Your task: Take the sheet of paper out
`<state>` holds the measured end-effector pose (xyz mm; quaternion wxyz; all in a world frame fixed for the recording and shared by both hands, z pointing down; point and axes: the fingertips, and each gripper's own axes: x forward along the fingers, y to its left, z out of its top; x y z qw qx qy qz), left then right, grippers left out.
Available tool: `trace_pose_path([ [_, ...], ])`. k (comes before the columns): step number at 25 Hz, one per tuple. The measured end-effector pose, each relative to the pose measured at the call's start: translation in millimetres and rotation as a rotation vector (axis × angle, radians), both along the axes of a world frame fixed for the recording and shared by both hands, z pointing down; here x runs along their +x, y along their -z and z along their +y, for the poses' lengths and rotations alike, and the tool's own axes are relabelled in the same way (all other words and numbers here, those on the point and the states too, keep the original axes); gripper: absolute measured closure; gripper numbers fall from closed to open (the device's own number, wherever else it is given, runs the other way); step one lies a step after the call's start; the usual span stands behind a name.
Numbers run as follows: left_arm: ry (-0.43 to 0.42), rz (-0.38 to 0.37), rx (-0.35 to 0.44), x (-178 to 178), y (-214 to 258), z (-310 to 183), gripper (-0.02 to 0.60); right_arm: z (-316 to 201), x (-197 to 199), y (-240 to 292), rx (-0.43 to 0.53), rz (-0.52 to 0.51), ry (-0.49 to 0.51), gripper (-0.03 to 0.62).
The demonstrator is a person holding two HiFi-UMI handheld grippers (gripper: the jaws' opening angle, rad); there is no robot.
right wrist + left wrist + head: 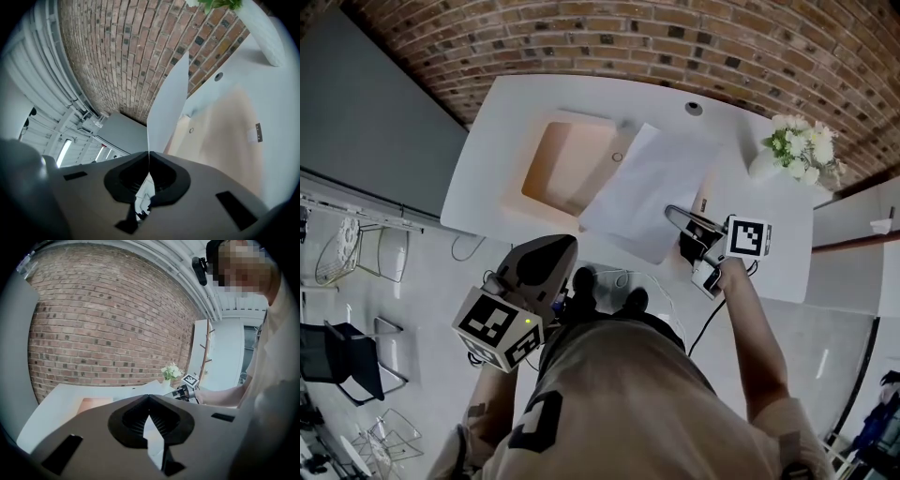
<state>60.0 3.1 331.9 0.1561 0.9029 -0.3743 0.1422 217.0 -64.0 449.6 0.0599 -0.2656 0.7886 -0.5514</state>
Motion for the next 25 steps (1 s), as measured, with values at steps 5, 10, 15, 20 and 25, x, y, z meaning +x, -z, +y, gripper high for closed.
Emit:
trace_pose_path([
  [5,0.006,0.014,0.008,-12,-2,-2,0.568,4,-8,22,0.049,-0.039,0.011,0.569],
  [10,-0.02,0.04,0.014,-26,1,-12,0.568,10,-15,34,0.062,-0.035,-0.008,0.569],
  [15,-0.071,0.056,0.013,-42,0,-26,0.568,9,-24,44,0.066,-0.017,-0.04,0.569],
  [20,-0.108,0.079,0.002,-59,-4,-36,0.568,12,-45,62,0.104,-0.035,-0.049,0.569],
  [25,-0.142,0.094,-0.01,-57,-10,-40,0.568,16,-52,79,0.137,-0.058,-0.061,0.569],
])
